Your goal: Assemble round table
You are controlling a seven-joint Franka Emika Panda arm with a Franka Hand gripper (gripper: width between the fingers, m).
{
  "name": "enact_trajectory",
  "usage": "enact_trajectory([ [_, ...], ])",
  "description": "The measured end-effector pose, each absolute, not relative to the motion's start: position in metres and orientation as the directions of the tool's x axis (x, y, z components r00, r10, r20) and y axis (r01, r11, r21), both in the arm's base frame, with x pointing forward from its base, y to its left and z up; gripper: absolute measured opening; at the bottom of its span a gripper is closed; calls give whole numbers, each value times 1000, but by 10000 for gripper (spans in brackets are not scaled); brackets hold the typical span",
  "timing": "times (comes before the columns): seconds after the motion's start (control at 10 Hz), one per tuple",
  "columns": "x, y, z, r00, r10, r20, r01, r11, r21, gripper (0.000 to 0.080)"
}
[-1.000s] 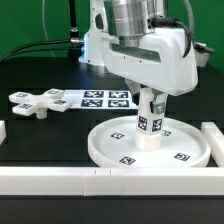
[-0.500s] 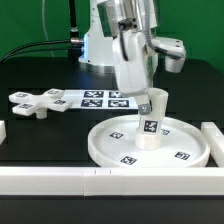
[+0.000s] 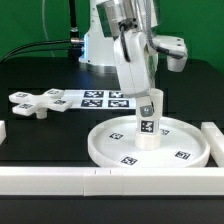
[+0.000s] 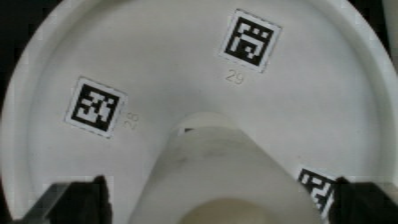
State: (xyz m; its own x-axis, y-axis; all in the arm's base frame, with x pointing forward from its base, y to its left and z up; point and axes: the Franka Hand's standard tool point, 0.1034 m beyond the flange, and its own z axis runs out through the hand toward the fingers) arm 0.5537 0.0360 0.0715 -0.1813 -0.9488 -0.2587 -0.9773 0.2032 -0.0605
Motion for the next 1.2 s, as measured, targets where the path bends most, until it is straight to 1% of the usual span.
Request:
enact_trajectory([
  [0.1, 553, 36, 71, -96, -963, -252, -989, 120, -82, 645],
  [0.2, 553, 36, 71, -40, -968, -247, -993, 66, -95, 645],
  [0.4, 553, 36, 71, 153, -962, -225, -982, -123, -140, 649],
  [0.6, 557, 39, 77, 379, -904, -198, -924, -356, -142, 649],
  [0.7, 558, 38, 76, 464, -869, -175, -883, -439, -165, 649],
  [0.8, 557, 38, 76, 507, -846, -166, -859, -482, -171, 649],
  [1.0, 557, 37, 76, 654, -744, -132, -753, -627, -198, 649],
  [1.2, 557, 37, 76, 726, -679, -112, -685, -698, -210, 649],
])
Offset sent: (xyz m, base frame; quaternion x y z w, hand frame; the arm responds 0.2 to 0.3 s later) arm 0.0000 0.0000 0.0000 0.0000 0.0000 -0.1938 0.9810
